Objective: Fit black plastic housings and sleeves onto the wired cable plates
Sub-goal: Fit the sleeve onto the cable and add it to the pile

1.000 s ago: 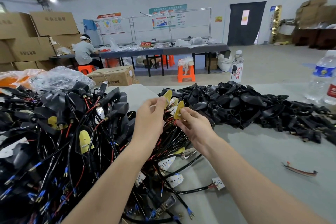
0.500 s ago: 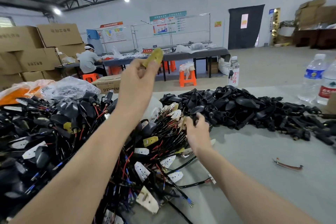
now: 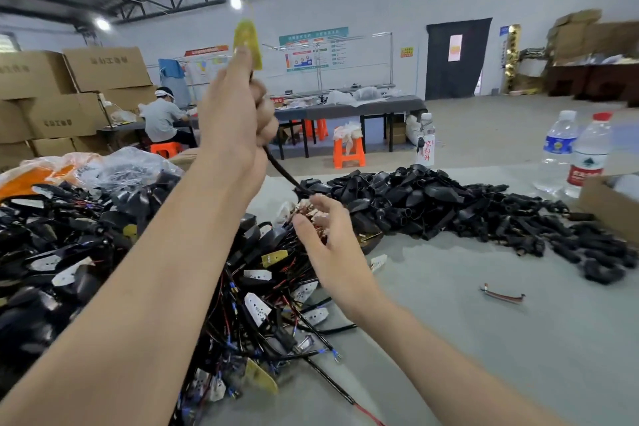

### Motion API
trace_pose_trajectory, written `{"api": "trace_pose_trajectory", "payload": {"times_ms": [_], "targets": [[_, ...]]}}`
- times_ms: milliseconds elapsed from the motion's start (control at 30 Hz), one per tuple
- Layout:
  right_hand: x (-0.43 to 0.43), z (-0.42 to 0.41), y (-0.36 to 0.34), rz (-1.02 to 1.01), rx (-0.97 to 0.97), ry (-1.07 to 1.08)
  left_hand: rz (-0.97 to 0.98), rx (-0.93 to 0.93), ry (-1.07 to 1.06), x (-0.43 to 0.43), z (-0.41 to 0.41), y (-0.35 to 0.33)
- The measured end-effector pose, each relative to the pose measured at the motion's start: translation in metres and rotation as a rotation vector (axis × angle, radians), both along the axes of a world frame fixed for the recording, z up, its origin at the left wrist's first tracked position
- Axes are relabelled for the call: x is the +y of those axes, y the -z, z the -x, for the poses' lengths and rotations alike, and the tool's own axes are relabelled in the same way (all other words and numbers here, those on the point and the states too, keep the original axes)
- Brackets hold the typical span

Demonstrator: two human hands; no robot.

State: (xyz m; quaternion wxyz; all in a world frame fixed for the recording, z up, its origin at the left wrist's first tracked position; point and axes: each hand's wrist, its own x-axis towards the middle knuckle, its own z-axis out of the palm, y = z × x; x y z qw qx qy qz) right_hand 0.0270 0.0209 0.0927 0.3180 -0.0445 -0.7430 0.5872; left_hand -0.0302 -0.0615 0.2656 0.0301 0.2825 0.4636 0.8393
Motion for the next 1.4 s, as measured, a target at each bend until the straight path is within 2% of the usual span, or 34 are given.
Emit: {"api": "trace_pose_trajectory", "payload": {"times_ms": [67,200,333,500,600,633,767,867,933,1000,1100,1200,1267,1333,1400], "targets": [[0.006,-0.016,0.005,-0.03,0.028,0.091,-0.039,-0.128,0.058,0.007,-0.002,0.013],[0.03,-0.047,0.016,-0.346,0.067,0.399,-0.136,-0.351,0.218,0.021,-0.008,0.042],[0.063,-0.075,0.033,-0.611,-0.156,0.373,-0.223,-0.484,0.299,0.029,-0.012,0.082],[0.098,-0.106,0.066,-0.594,-0.348,0.363,-0.186,-0.597,0.18,0.036,-0.006,0.145],[0.12,-0.123,0.084,-0.522,-0.421,0.413,-0.059,-0.624,0.031,0.036,-0.001,0.178],[0.125,-0.125,0.089,-0.527,-0.431,0.422,0.039,-0.607,-0.044,0.037,-0.002,0.188],[0.129,-0.12,0.104,-0.601,-0.477,0.388,0.767,-0.364,-0.383,0.046,-0.022,0.221],[0.131,-0.115,0.115,-0.647,-0.507,0.395,1.062,-0.222,-0.388,0.056,-0.042,0.23],[0.136,-0.115,0.121,-0.633,-0.518,0.408,1.369,-0.003,-0.445,0.059,-0.054,0.235],[0.142,-0.118,0.124,-0.621,-0.509,0.434,1.557,0.196,-0.562,0.059,-0.066,0.235],[0.15,-0.123,0.127,-0.638,-0.482,0.447,1.496,0.42,-0.6,0.071,-0.078,0.237],[0.152,-0.124,0.127,-0.65,-0.411,0.445,1.294,0.784,-0.628,0.095,-0.089,0.257],[0.154,-0.125,0.127,-0.653,-0.398,0.458,1.194,1.004,-0.559,0.11,-0.094,0.276],[0.158,-0.126,0.129,-0.641,-0.398,0.467,1.14,1.059,-0.471,0.117,-0.094,0.289],[0.163,-0.128,0.13,-0.583,-0.388,0.472,1.104,0.936,-0.418,0.119,-0.089,0.297]]}}
